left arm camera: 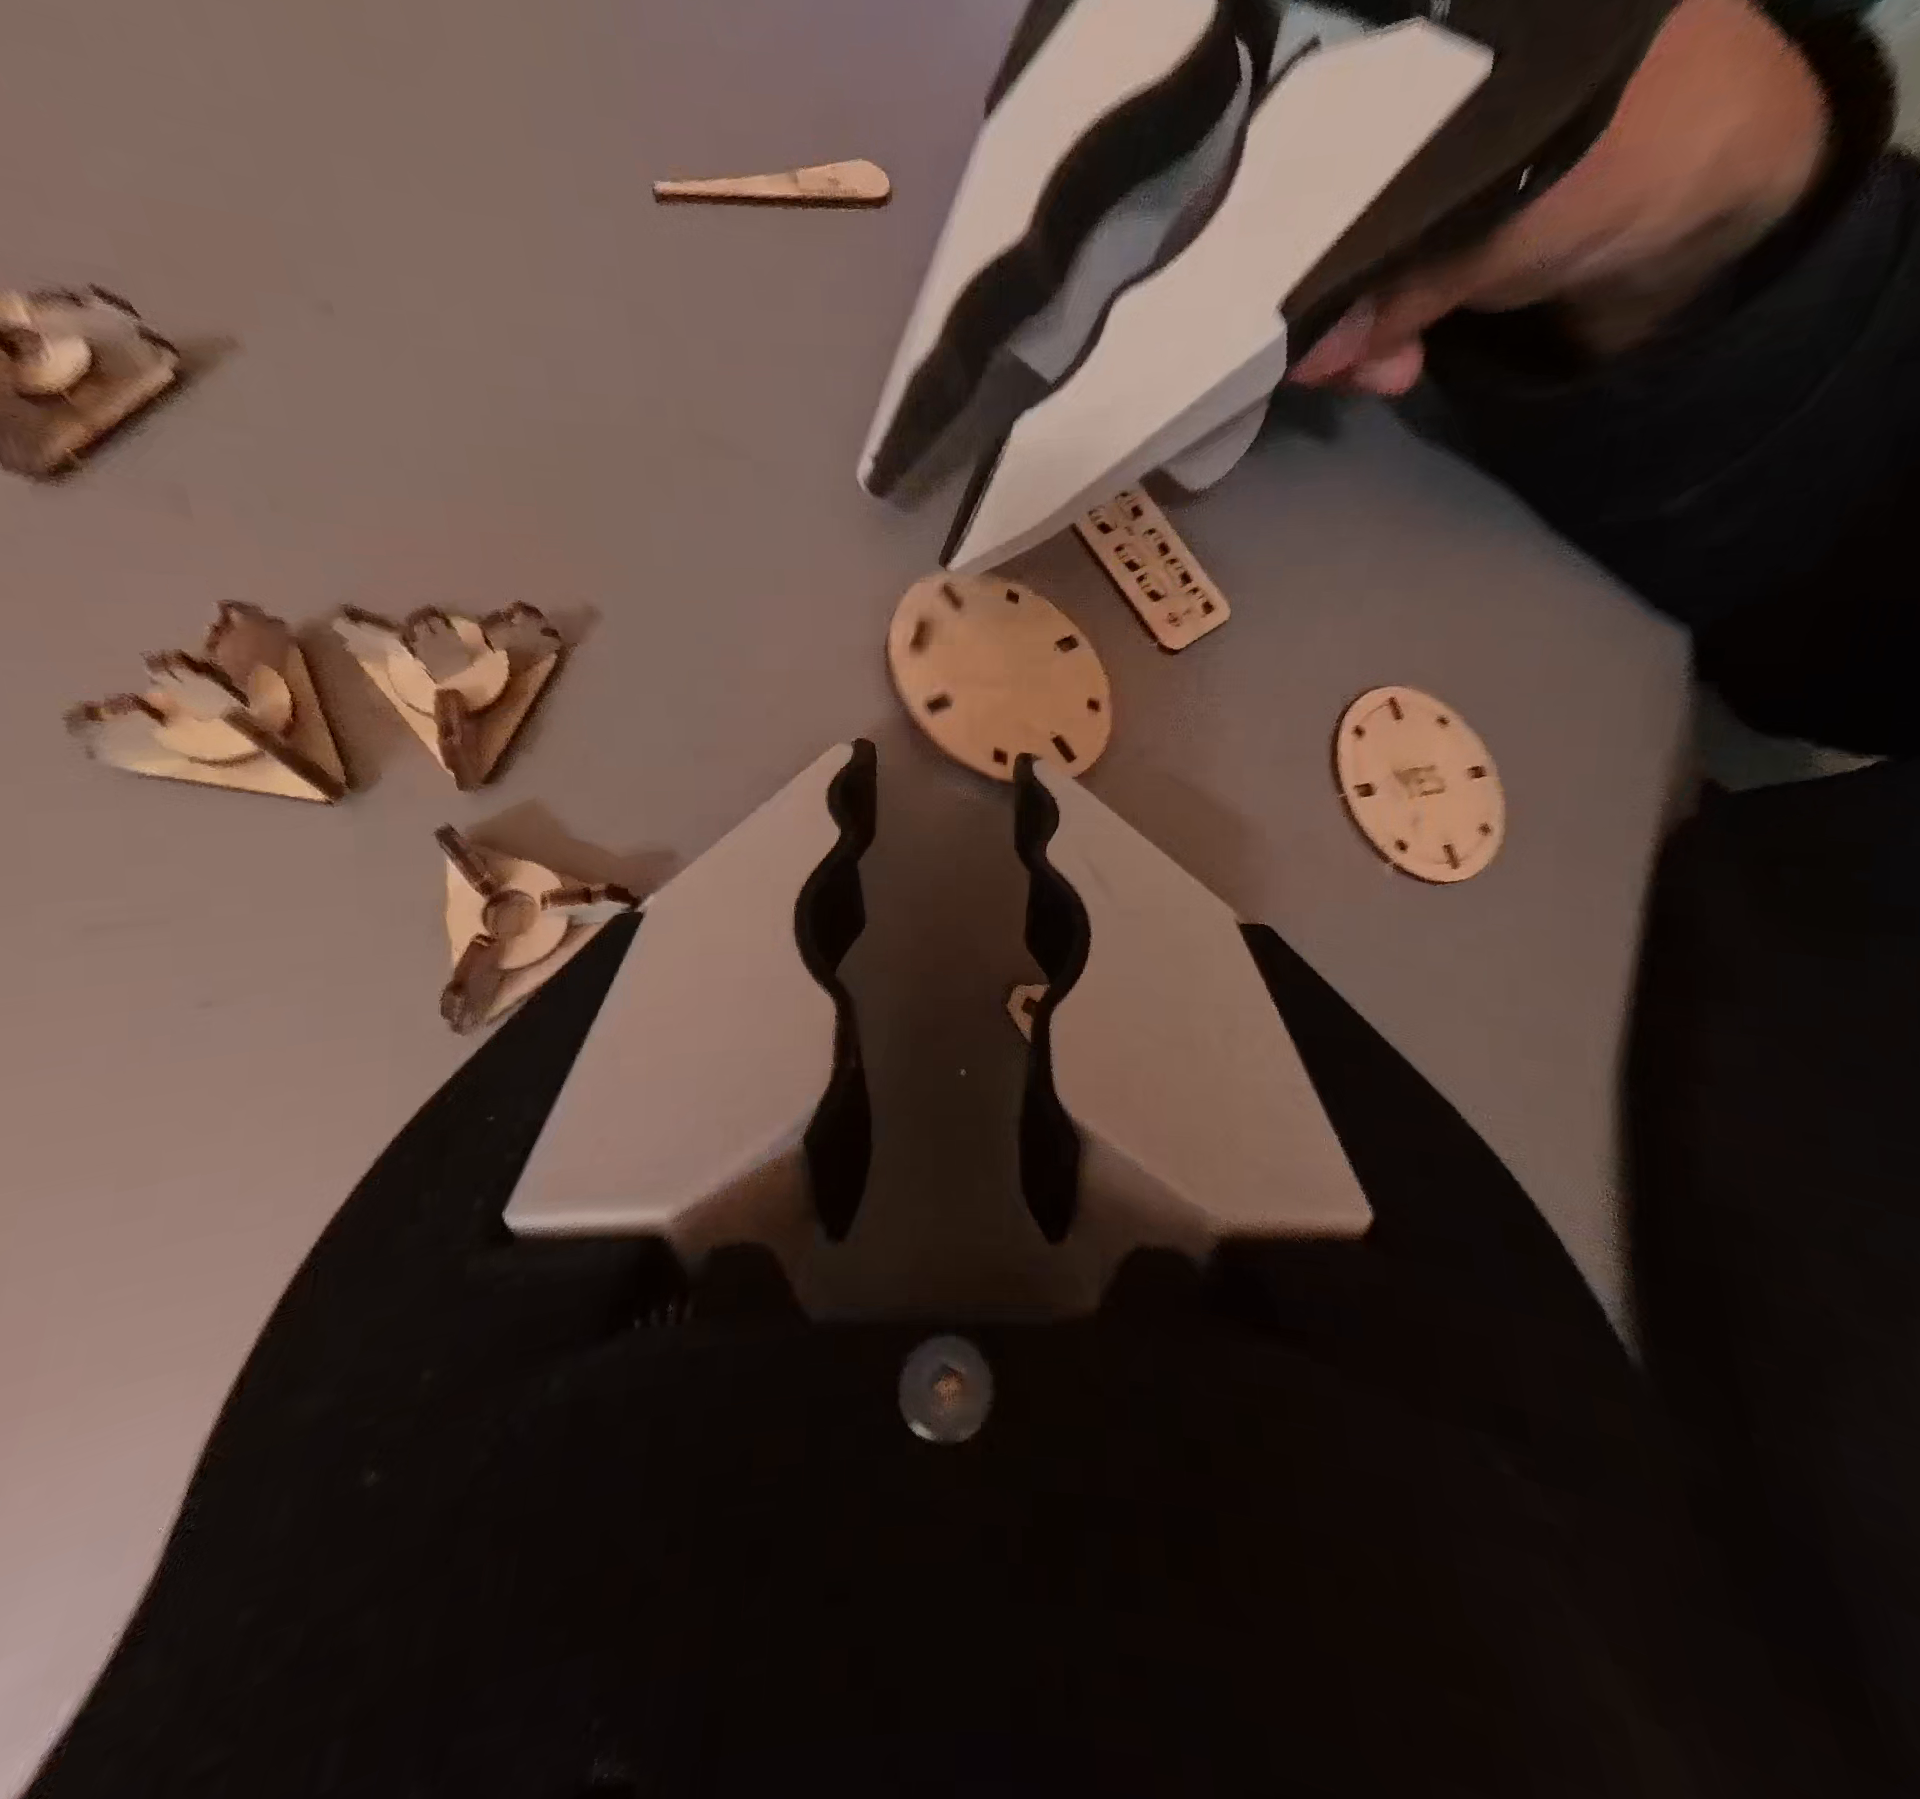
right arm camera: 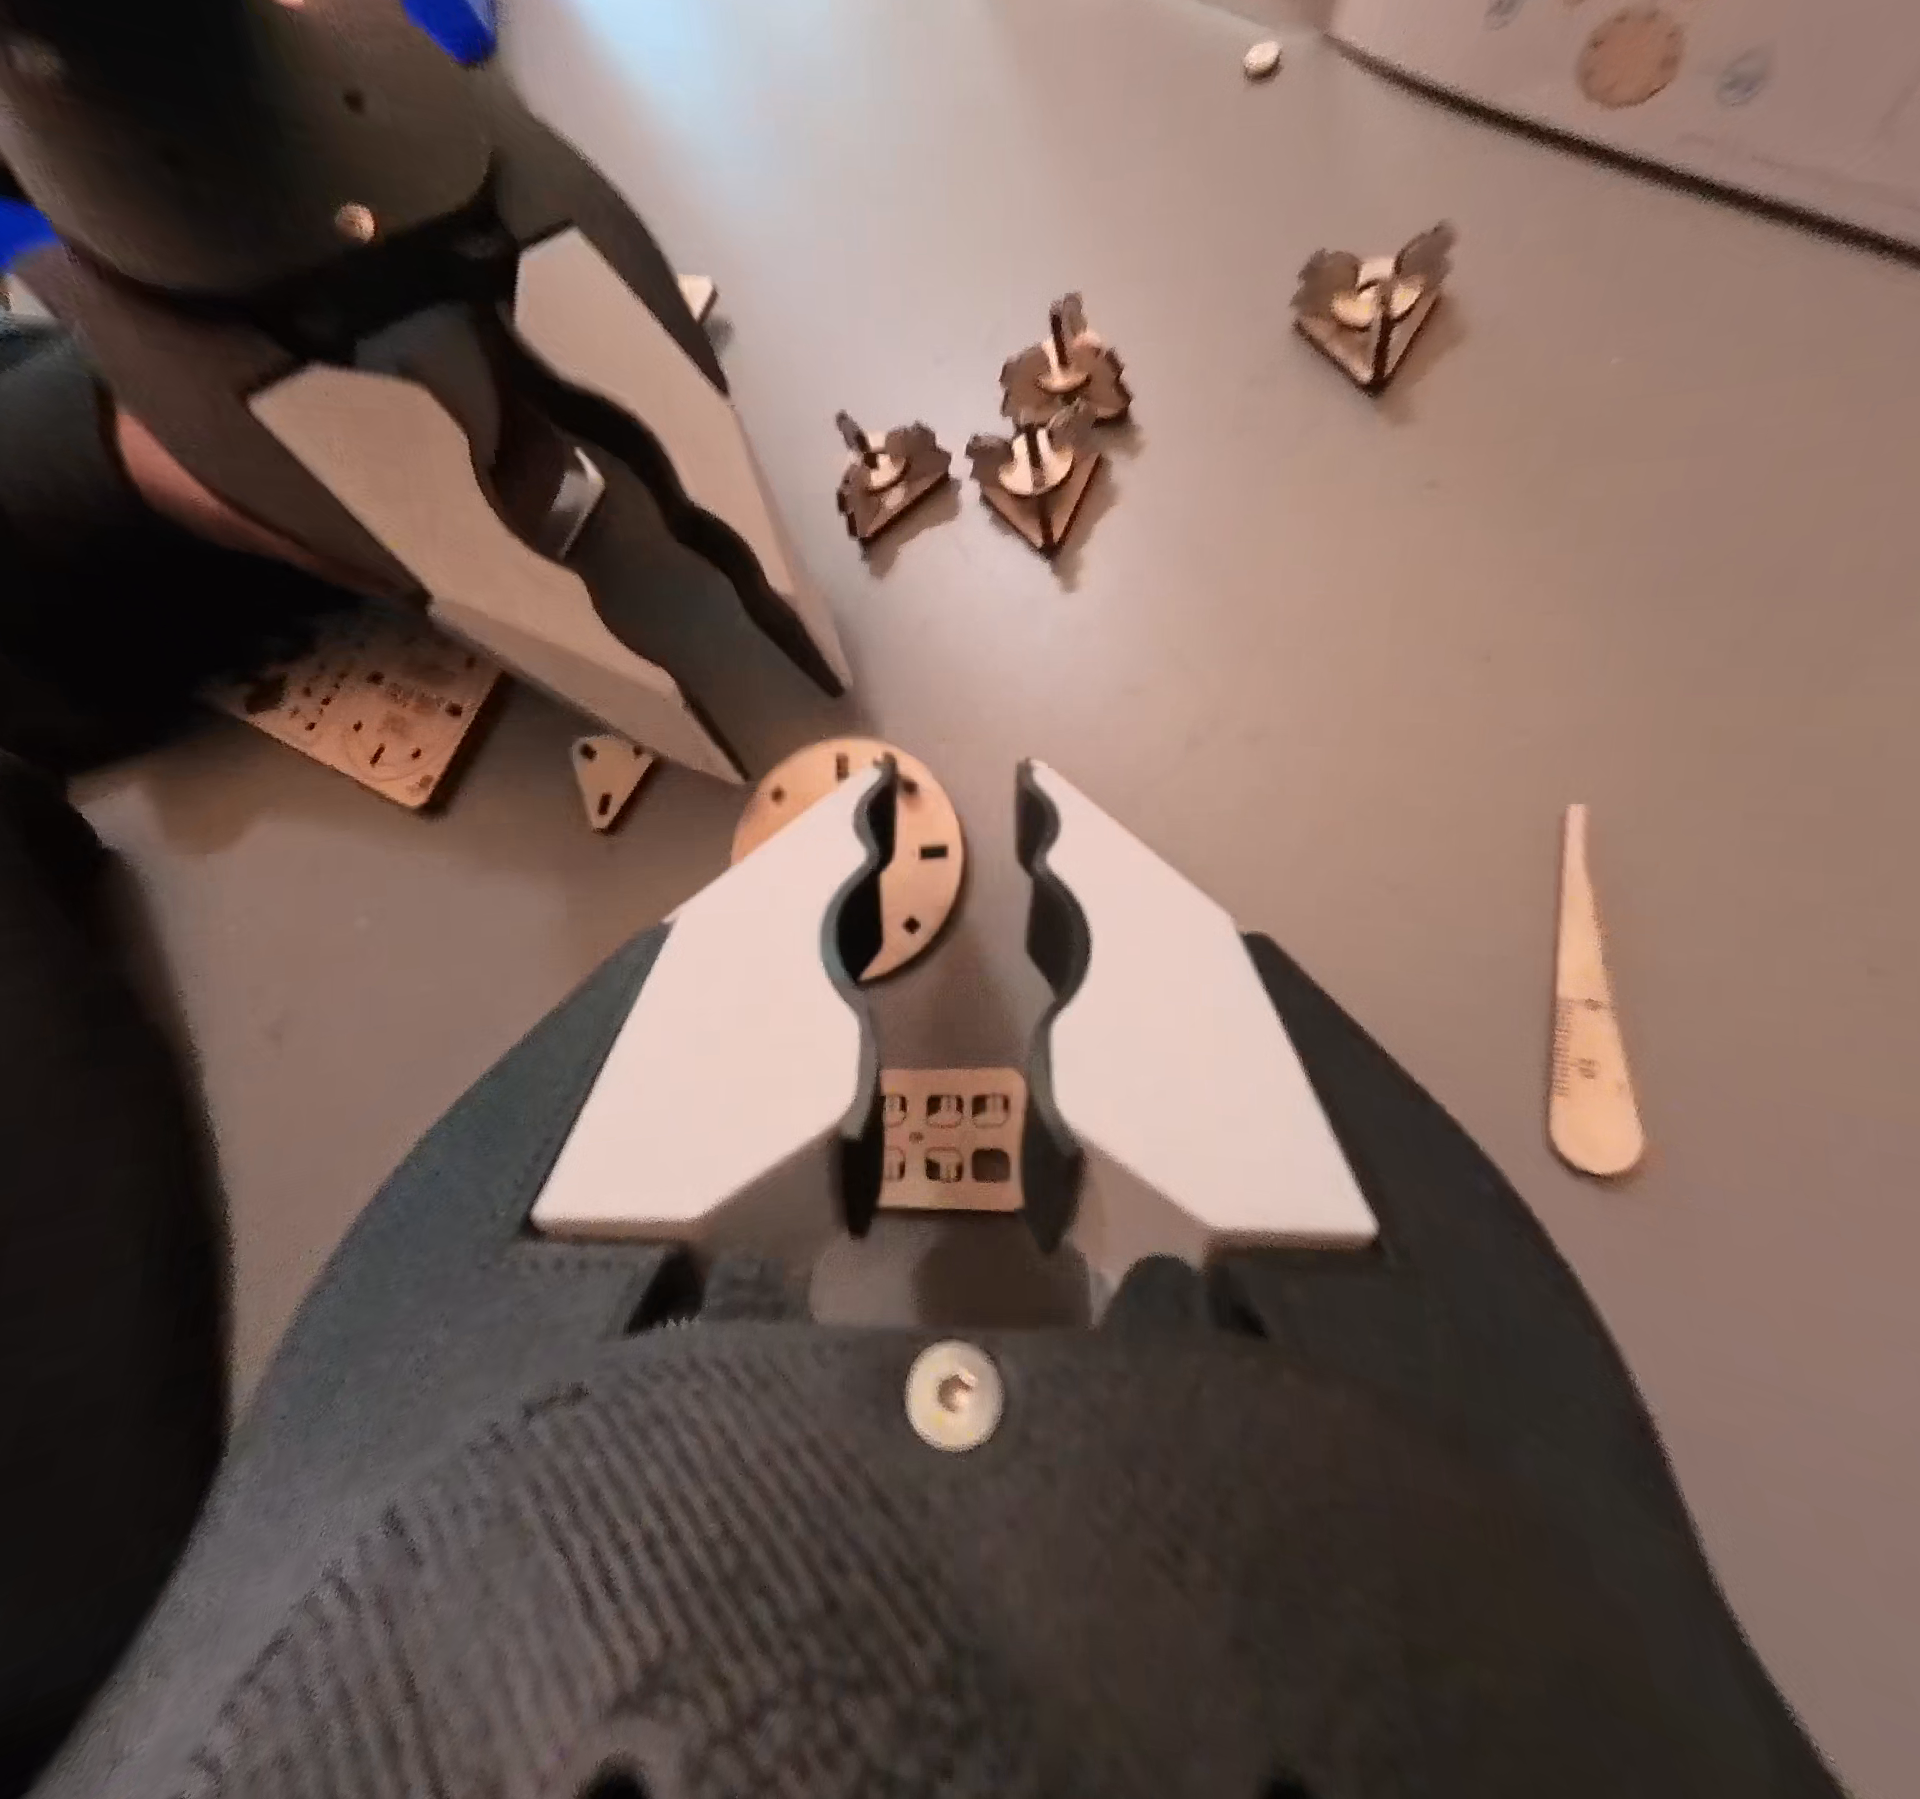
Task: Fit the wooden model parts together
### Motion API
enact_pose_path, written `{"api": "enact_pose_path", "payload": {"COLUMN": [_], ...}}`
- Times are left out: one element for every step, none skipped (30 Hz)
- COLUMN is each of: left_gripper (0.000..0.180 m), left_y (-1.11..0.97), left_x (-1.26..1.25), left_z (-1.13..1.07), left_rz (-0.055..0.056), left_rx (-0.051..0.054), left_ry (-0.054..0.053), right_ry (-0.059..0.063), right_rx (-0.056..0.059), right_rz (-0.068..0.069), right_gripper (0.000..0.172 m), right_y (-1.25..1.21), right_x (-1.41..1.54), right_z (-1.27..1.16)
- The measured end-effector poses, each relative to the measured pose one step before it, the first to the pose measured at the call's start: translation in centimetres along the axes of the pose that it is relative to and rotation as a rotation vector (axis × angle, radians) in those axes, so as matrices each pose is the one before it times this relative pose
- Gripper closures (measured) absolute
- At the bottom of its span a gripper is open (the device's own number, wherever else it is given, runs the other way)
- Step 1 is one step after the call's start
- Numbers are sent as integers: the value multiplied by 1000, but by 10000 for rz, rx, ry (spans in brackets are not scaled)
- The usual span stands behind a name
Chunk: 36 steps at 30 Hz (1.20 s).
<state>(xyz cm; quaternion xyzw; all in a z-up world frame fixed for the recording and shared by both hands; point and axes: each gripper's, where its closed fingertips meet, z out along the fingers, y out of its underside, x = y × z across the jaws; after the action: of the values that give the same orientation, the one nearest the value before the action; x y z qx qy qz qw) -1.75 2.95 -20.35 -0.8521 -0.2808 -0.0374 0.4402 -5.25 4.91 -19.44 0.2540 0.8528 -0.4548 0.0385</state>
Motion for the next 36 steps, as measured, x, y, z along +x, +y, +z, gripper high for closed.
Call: {"api": "enact_pose_path", "payload": {"left_gripper": [156, 156, 156, 157, 156, 157, 158, 161, 163, 165, 168, 171, 180, 180, 180, 180, 180, 180, 180, 180, 180, 180, 180, 180, 180, 180, 180, 180, 180, 180, 180, 180, 180, 180, 180, 180], "left_y": [-58, -26, -59, -155, -197, -226, -208, -77, 59, 191, 337, 450, 29, -197, -87, -73, -56, -26, -12, -13, -22, -62, -95, -114, -212, -376, -450, -368, -146, 187, 557, 751, 759, 605, 0, -56], "left_x": [11, 102, 267, 536, 571, 456, 322, 348, 286, 21, -183, -51, 160, -39, -30, -78, -78, -40, -19, -10, 1, 15, 69, 154, 119, -272, -551, -875, -850, -544, -191, 86, 272, 325, 11, 184], "left_z": [22, 74, 117, 150, 157, 133, 110, 103, 162, 210, 272, 329, 199, 84, 134, 125, 103, 65, 32, 18, 24, 33, 23, -33, -117, -281, -376, -383, -246, -8, 246, 417, 475, 419, 93, -11], "left_rz": [515, 466, 405, 382, 369, 385, 418, 463, 484, 473, 440, 453, 392, 223, 206, 178, 171, 165, 108, 54, -3, -118, -189, -176, -202, -216, -164, -172, -204, -198, -151, -96, -34, 29, 62, 97], "left_rx": [-22, -60, -29, 27, 47, 61, 29, -68, -170, -230, -318, -391, -124, -22, -100, -87, -100, -112, -99, -54, -5, 40, 74, 104, 181, 283, 301, 243, 117, -72, -282, -389, -399, -340, 7, -16], "left_ry": [-282, -242, -128, 31, 27, -78, -168, -130, -166, -332, -463, -369, -231, -332, -303, -312, -303, -273, -233, -186, -119, -33, 57, 170, 170, -42, -189, -361, -331, -155, 16, 113, 162, 150, -87, 26], "right_ry": [11, -13, -43, 48, 216, 252, 388, 578, 428, 257, 180, -91, -267, -267, -1, 26, -274, -146, -62, -206, -133, 255, 390, 281, -21, -140, -78, -69, -30, -57, -88, -124, -190, -233, -317, -182], "right_rx": [317, 387, 578, 799, 912, 962, 917, 865, 752, 614, 508, 461, 456, 560, 660, 569, 166, -112, -126, -142, -112, -87, -40, -3, -49, -171, -212, -58, 65, 24, -78, -165, -166, -121, -45, 62], "right_rz": [45, 7, -88, -131, -142, -350, -481, -451, -420, -302, -140, -73, -83, -103, 4, 145, 387, 518, 491, 409, 369, 301, 66, -155, -241, -228, -167, -52, 102, 217, 264, 308, 316, 261, 159, 84], "right_gripper": [146, 145, 147, 152, 154, 164, 172, 172, 172, 172, 172, 172, 172, 172, 172, 172, 171, 161, 157, 172, 172, 172, 172, 172, 172, 172, 172, 172, 172, 171, 163, 156, 149, 144, 138, 138], "right_y": [-554, -670, -968, -1274, -1440, -1479, -1379, -1324, -1176, -1003, -893, -849, -799, -804, -798, -598, -40, 373, 352, 327, 215, 168, 129, 167, 322, 535, 607, 355, 129, 96, 203, 350, 393, 341, 212, -12], "right_x": [118, 81, -19, 66, 249, 213, 301, 450, 163, -164, -320, -745, -951, -867, -358, -112, -294, 83, 318, 135, 224, 647, 652, 313, -262, -478, -363, -222, -12, 85, 125, 108, -14, -154, -350, -206], "right_z": [-245, -285, -351, -406, -441, -425, -368, -242, -33, 195, 388, 496, 558, 508, 380, 378, 529, 632, 600, 506, 479, 536, 515, 461, 364, 247, 100, -24, -48, 5, 72, 90, 46, -5, -83, -128]}}
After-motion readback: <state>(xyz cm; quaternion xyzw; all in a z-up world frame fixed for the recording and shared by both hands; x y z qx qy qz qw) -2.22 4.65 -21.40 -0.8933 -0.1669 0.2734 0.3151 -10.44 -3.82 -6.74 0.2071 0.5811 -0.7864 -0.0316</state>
